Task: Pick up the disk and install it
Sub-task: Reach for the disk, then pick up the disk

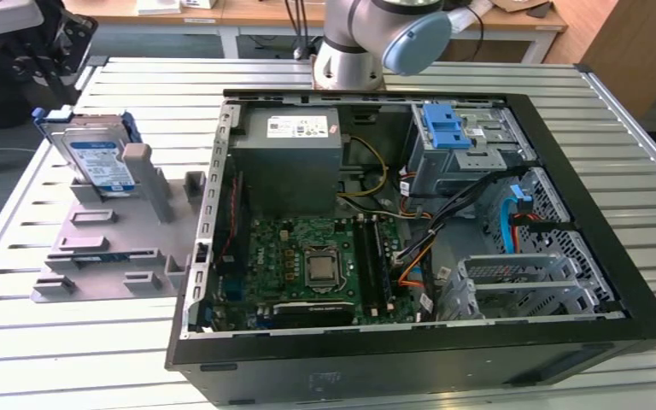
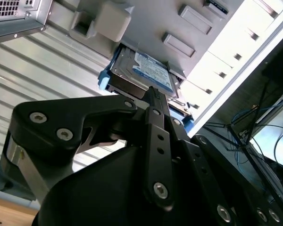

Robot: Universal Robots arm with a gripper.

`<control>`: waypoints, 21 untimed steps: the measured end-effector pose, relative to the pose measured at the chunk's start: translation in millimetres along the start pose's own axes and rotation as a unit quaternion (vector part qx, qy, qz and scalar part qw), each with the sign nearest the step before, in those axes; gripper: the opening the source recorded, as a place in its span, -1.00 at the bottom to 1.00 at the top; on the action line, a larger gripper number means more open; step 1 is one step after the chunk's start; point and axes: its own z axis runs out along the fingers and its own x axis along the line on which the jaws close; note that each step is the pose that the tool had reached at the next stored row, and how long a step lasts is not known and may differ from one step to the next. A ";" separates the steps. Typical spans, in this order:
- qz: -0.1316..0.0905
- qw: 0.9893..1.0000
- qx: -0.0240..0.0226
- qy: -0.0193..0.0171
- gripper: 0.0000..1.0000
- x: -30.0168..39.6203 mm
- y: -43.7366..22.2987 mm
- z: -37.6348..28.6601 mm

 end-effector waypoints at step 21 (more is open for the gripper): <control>0.017 1.000 0.000 0.000 -0.79 24.4 5.8 2.8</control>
